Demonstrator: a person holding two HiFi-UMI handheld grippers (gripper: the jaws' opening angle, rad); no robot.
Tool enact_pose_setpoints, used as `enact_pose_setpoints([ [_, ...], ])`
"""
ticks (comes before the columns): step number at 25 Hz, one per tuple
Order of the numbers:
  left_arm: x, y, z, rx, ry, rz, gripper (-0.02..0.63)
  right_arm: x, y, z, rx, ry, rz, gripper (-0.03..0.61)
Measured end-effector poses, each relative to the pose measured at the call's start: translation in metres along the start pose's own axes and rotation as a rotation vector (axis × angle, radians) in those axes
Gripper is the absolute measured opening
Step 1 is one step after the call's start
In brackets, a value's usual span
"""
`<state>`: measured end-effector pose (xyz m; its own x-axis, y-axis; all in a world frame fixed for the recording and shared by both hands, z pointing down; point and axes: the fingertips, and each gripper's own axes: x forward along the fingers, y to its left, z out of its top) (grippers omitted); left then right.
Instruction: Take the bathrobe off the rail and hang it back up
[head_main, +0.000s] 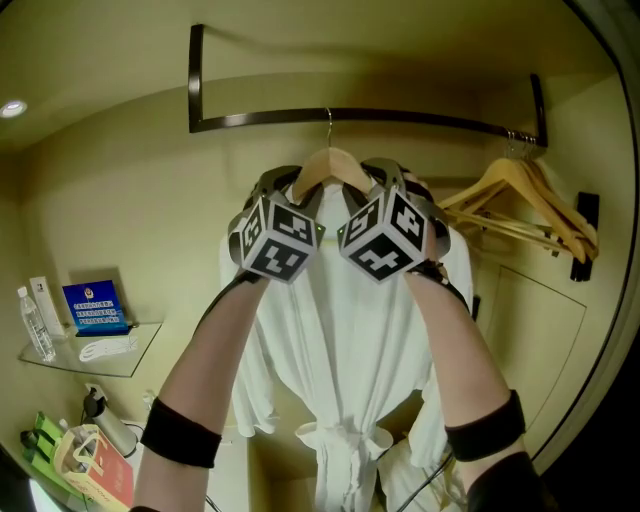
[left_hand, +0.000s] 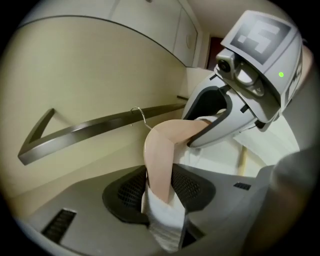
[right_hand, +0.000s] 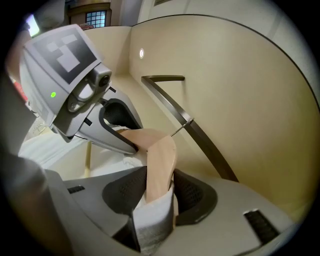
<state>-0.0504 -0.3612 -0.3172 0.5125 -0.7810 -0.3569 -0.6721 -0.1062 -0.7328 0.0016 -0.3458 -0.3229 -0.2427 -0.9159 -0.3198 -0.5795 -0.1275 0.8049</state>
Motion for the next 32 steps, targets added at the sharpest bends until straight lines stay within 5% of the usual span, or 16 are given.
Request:
enact_pose_setpoints([
  [32,-0.031,0.018,0.030,0.076,0.033,0.073,0.146,-0.023,-0.014,0.033,0.075,-0.125,-0.033,0.167],
])
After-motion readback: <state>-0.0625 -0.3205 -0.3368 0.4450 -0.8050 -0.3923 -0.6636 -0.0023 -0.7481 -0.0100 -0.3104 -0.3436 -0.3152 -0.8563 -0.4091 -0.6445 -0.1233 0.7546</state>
